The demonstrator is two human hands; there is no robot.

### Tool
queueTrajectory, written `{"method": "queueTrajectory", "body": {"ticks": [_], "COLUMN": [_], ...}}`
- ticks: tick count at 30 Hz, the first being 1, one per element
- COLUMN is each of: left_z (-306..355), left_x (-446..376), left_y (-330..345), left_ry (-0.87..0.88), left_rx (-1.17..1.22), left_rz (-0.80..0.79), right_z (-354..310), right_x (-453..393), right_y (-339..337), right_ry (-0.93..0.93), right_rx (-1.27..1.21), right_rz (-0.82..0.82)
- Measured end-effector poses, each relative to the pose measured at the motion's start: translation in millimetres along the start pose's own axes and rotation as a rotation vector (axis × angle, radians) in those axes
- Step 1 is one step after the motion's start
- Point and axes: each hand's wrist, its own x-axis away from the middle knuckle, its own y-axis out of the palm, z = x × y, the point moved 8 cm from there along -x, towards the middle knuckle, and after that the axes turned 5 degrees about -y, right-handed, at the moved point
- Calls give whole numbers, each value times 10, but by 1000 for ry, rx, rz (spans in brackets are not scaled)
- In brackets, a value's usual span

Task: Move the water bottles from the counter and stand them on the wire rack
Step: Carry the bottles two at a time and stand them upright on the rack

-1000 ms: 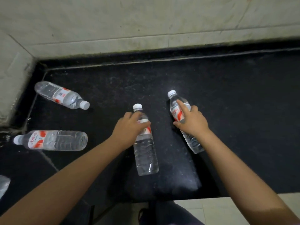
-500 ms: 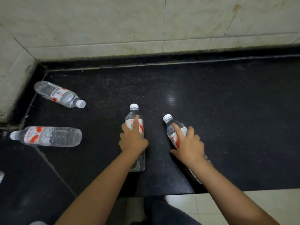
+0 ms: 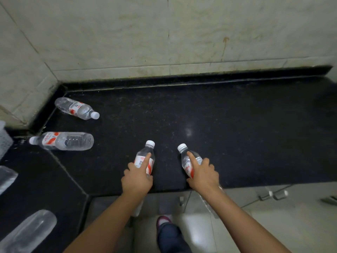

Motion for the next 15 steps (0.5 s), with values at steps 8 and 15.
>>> {"method": "queueTrajectory", "body": {"ticks": [8,15], "left_z": [572,2312], "left_x": [747,1463], "left_y": [-5,-497], "left_ry": [152,485], "left_rx": [63,115], "left_rz": [32,233], "right_z": [696,1849], "right_x": [679,1105], "right_y": [-261,-1406], "right_ry": [31,116], "right_rx": [-149,-213], "right_rz": [116,434]}}
